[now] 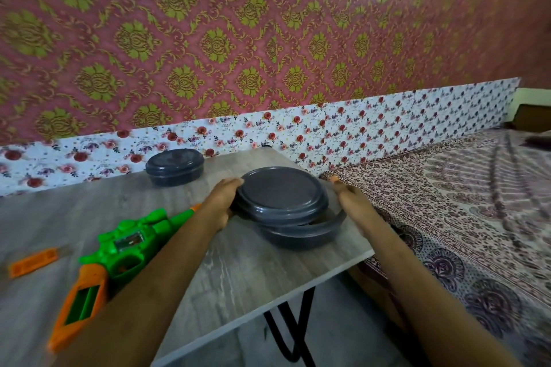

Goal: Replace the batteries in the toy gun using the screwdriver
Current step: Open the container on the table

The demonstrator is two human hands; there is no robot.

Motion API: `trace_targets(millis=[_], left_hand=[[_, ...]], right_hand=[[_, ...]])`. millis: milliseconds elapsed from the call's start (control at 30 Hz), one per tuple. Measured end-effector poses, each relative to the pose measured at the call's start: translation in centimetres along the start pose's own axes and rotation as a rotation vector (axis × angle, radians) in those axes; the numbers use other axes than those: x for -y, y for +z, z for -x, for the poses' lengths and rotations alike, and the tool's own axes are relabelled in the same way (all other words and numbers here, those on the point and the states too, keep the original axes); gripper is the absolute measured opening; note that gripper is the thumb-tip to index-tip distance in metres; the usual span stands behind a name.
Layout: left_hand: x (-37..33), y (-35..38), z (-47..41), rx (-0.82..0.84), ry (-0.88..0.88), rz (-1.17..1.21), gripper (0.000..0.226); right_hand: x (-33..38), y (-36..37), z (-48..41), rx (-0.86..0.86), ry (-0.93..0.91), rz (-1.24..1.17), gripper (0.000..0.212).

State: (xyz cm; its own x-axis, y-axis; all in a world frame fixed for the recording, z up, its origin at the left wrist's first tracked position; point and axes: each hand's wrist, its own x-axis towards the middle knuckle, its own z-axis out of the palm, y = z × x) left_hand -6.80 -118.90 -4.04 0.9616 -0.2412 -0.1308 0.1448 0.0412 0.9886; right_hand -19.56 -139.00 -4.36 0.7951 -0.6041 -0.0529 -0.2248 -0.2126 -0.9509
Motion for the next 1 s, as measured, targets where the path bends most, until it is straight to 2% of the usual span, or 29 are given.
trace_targets(millis=[33,133,233,367,600,733,833,933,1000], left_hand=[[0.0,0.3,0.3,0.026,0.024,-0.098,0.007],[0.2,1.5,0.5,0.080,0.099,-0.316,0.019],[0.3,2.1,0.3,0.075,0.149,-0.445,0.029],[0.4,2.3,0.1,0.003,0.260,-0.582,0.020],[0.2,2.0,-0.7,-0.181,0.451,-1.020,0.021],[0.1,2.5,-1.4,-0.133,0.396,-0.949,0.013],[0.2,2.3,-1.7,-0.072,0.311,-0.764,0.011],[0.6,1.9,-2.3,-0.013,0.226,-0.604,0.022],[0.7,2.0,-2.4,0.013,0.152,-0.452,0.018]], right_hand=[[0.0,-0.1,-0.1,0.001,0.010,-0.018,0.061],[0.0,-0.4,-0.3,0.005,0.009,-0.036,0.068],[-0.4,-0.6,-0.7,-0.010,0.001,-0.055,0.057],[-1.5,-0.5,-1.6,-0.087,-0.019,-0.087,0.035],[-2.5,0.3,-2.3,-0.209,-0.050,-0.127,0.040],[-2.7,0.8,-2.0,-0.191,-0.009,-0.267,0.025],[-2.8,0.9,-2.4,-0.170,0.016,-0.345,0.024],[-2.9,1.2,-2.8,-0.188,0.031,-0.368,0.020],[-2.9,1.5,-3.1,-0.211,0.036,-0.364,0.020]])
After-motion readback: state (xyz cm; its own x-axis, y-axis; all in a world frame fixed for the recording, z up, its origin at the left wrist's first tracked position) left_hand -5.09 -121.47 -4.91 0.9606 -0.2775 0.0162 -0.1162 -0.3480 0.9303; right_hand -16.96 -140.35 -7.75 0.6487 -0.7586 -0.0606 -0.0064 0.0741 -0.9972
